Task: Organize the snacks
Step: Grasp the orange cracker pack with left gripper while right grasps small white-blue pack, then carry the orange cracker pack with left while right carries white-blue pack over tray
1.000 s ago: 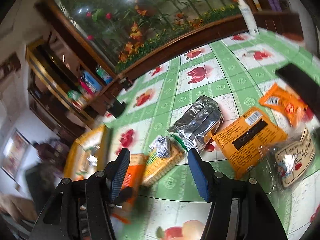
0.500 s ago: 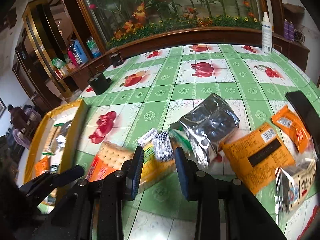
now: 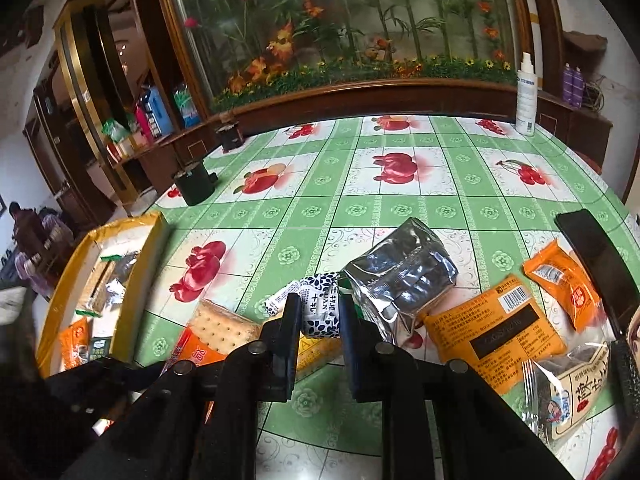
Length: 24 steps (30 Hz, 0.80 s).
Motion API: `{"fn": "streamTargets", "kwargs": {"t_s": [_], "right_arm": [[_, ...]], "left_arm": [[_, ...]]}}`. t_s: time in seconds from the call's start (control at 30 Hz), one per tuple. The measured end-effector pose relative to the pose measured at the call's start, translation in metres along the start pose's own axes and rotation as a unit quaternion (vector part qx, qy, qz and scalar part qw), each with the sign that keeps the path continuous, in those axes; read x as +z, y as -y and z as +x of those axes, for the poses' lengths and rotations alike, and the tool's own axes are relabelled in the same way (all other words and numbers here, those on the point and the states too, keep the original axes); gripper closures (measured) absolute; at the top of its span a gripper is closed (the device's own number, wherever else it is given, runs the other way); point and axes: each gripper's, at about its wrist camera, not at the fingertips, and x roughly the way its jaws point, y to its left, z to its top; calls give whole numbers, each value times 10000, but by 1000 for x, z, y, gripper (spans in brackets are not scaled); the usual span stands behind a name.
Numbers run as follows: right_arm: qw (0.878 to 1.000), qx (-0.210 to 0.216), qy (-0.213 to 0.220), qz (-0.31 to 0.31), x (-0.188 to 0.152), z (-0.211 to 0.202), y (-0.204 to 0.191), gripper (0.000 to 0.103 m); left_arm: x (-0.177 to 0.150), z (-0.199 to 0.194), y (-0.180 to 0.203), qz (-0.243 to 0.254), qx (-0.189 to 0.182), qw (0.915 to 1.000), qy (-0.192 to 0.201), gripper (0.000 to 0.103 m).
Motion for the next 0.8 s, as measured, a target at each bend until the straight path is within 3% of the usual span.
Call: {"fn": "streamTargets", "kwargs": {"t_s": [0.23, 0.8], "right_arm": [[9998, 170, 139, 4, 0, -13, -5, 83], [9995, 271, 70, -165, -9, -7, -23, 83]], "left_arm": [[-3, -15, -7, -133, -176, 9989, 421, 50], [10, -52, -46, -497, 213, 9932, 1030, 50]]}}
